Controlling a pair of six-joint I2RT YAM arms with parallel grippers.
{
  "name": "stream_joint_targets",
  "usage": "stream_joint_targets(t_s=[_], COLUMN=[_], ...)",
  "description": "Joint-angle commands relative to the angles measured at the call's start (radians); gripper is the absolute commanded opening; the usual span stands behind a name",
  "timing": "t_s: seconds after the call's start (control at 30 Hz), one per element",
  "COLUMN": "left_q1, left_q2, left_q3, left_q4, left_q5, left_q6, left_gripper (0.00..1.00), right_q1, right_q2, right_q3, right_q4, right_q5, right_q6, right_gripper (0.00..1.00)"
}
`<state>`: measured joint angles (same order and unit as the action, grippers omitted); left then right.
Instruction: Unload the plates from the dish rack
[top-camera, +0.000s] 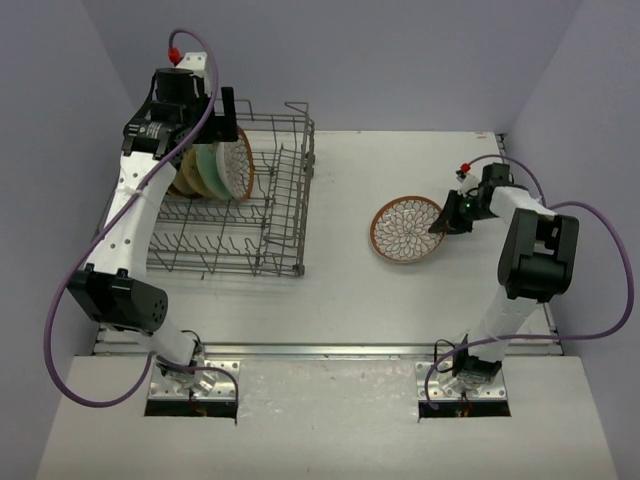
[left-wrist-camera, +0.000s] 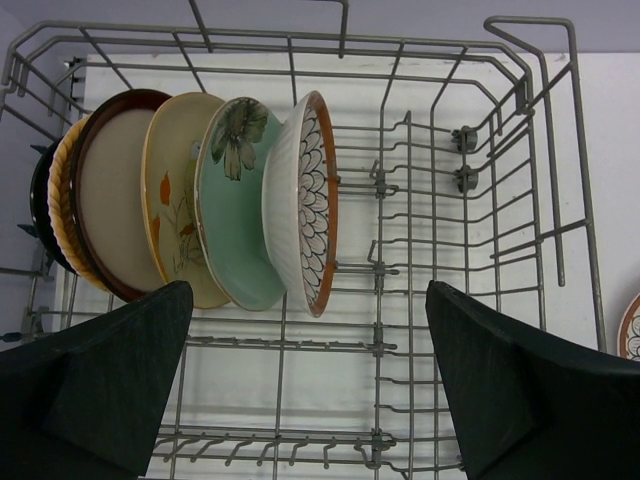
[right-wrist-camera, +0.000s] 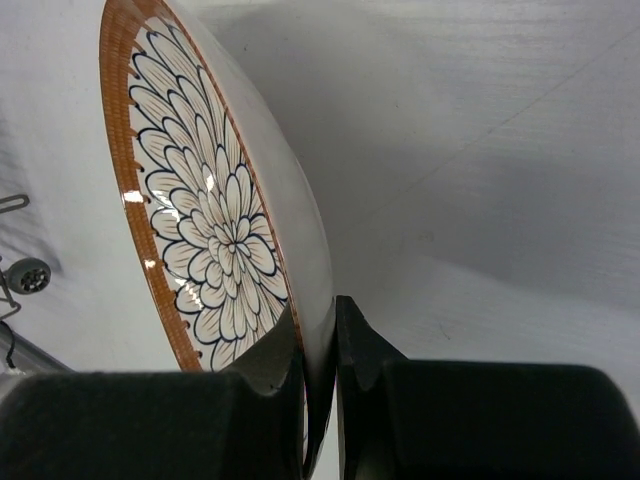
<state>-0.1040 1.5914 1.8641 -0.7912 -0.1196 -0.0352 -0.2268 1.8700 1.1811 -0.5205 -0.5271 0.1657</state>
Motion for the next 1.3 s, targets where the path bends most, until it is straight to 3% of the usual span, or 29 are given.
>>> stream_joint_targets(t_s=[0.0, 0.17, 0.3, 0.5, 0.67, 0.7, 0.77, 0.83, 1.07, 1.27], left_q1=[0.051, 0.064, 0.067, 0.067, 0.067, 0.066, 0.064, 0.051, -0.024, -0.099], left_q2=[0.034, 0.076, 0.106, 0.136, 0.168, 0.179, 0.2, 0.224, 0.245, 0.269], left_q3=[0.003, 0.003, 0.004, 0.006, 0.018, 0.022, 0.038, 0.05, 0.023, -0.011], left_q4=[0.027, 0.05, 0.072, 0.086, 0.098, 0.097, 0.086, 0.08, 0.109, 0.142], left_q5=[-0.003, -0.037, -0.044, -0.046, -0.076, -0.077, -0.083, -0.122, -0.242, -0.36], left_q6=[-0.032, -0.022, -0.009, 0.004, 0.051, 0.067, 0.079, 0.09, 0.121, 0.126], left_gripper=[1.0, 1.0, 1.0, 0.98, 0.92, 0.91, 0.88, 0.84, 0.82, 0.79], right_q1=[0.003, 0.003, 0.003, 0.003, 0.003, 0.004, 0.004, 0.006, 0.006, 0.006], right_q2=[0.037, 0.07, 0.066, 0.026, -0.056, -0.087, -0.146, -0.219, -0.38, -0.419], right_q3=[0.049, 0.06, 0.056, 0.064, 0.111, 0.126, 0.147, 0.161, 0.15, 0.098], right_q4=[-0.044, -0.072, -0.07, -0.073, -0.107, -0.109, -0.105, -0.09, -0.046, -0.049], right_q5=[-0.002, 0.076, 0.112, 0.157, 0.233, 0.248, 0.291, 0.32, 0.342, 0.32], right_q6=[-0.103, -0.121, -0.123, -0.126, -0.082, -0.071, -0.058, -0.044, -0.035, -0.036], right_gripper=[0.01, 0.21, 0.52, 0.57, 0.69, 0.73, 0.92, 0.99, 0.99, 0.99])
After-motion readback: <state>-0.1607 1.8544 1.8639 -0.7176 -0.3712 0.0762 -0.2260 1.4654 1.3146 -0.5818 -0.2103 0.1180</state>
